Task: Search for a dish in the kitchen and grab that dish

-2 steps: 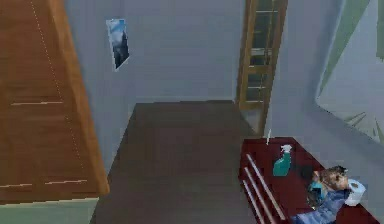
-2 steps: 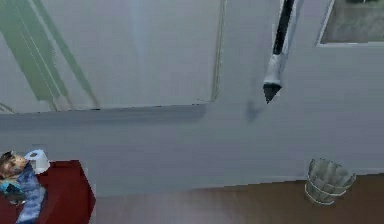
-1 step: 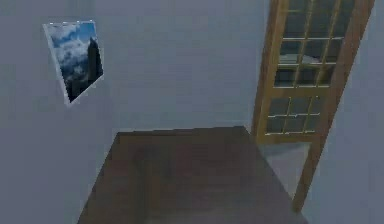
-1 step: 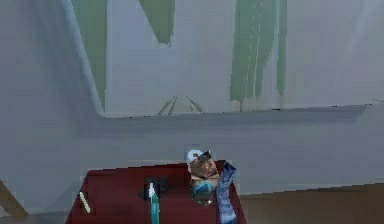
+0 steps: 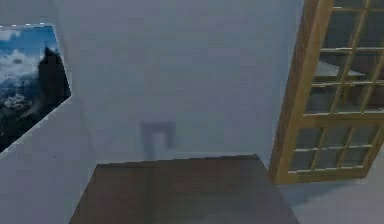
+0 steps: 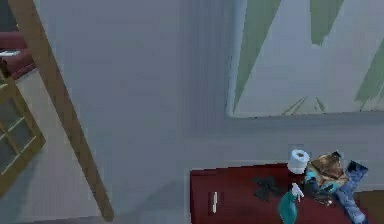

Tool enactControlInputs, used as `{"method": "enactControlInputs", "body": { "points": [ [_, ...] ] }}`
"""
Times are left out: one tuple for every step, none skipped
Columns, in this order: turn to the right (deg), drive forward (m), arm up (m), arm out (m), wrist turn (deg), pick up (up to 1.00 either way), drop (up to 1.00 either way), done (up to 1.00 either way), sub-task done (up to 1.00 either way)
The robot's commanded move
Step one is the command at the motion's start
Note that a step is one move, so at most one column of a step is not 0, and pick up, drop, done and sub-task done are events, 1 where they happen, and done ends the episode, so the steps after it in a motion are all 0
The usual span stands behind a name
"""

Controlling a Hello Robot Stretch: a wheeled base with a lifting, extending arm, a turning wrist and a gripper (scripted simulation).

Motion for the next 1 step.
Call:
{"method": "enactControlInputs", "body": {
  "points": [
    [33.0,0.0,0.0,0.0,0.0,0.0,0.0,0.0,0.0]
  ]
}}
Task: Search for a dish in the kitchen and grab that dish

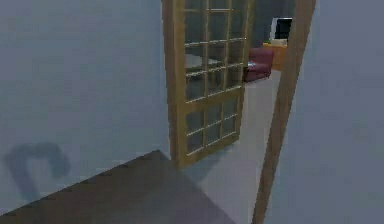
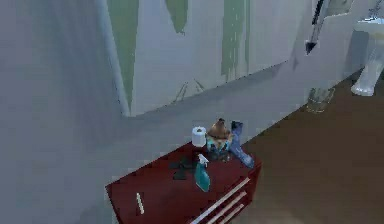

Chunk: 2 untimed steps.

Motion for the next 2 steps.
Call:
{"method": "enactControlInputs", "body": {
  "points": [
    [0.0,1.0,0.0,0.0,0.0,0.0,0.0,0.0,0.0],
    [36.0,0.0,0.0,0.0,0.0,0.0,0.0,0.0,0.0]
  ]
}}
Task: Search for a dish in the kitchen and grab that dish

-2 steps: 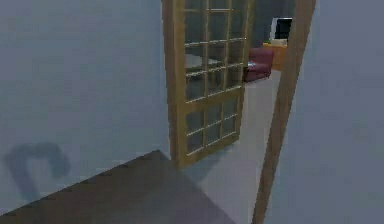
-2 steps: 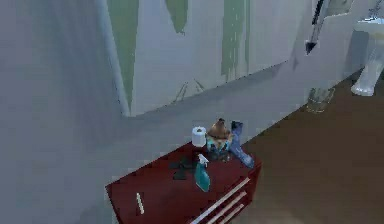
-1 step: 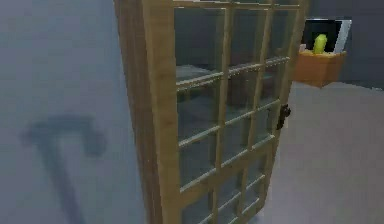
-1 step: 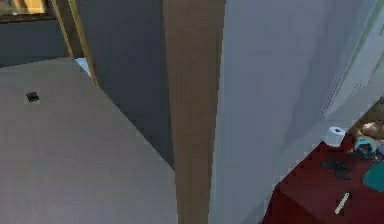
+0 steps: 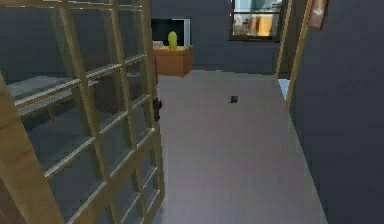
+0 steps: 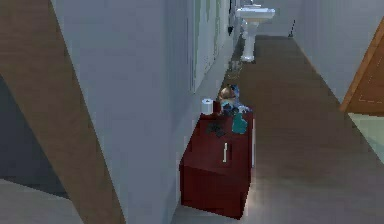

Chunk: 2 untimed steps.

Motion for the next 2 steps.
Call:
{"method": "enactControlInputs", "body": {
  "points": [
    [0.0,0.05,0.0,0.0,0.0,0.0,0.0,0.0,0.0],
    [15.0,0.0,0.0,0.0,0.0,0.0,0.0,0.0,0.0]
  ]
}}
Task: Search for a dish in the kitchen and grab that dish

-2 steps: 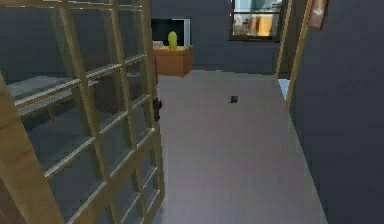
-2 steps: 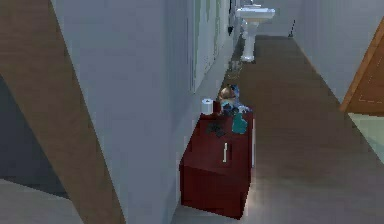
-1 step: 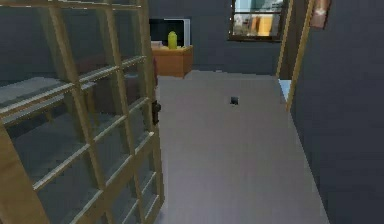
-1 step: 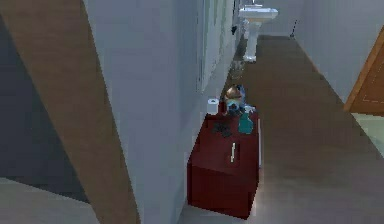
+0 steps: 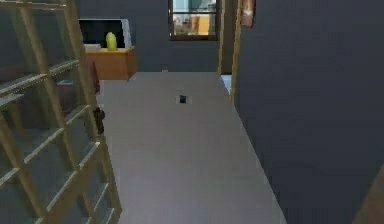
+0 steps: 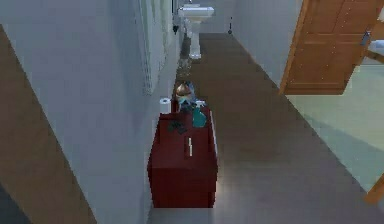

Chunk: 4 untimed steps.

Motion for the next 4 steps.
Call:
{"method": "enactControlInputs", "body": {
  "points": [
    [0.0,0.45,0.0,0.0,0.0,0.0,0.0,0.0,0.0],
    [-15.0,0.0,0.0,0.0,0.0,0.0,0.0,0.0,0.0],
    [0.0,1.0,0.0,0.0,0.0,0.0,0.0,0.0,0.0],
    [-3.0,0.0,0.0,0.0,0.0,0.0,0.0,0.0,0.0]
  ]
}}
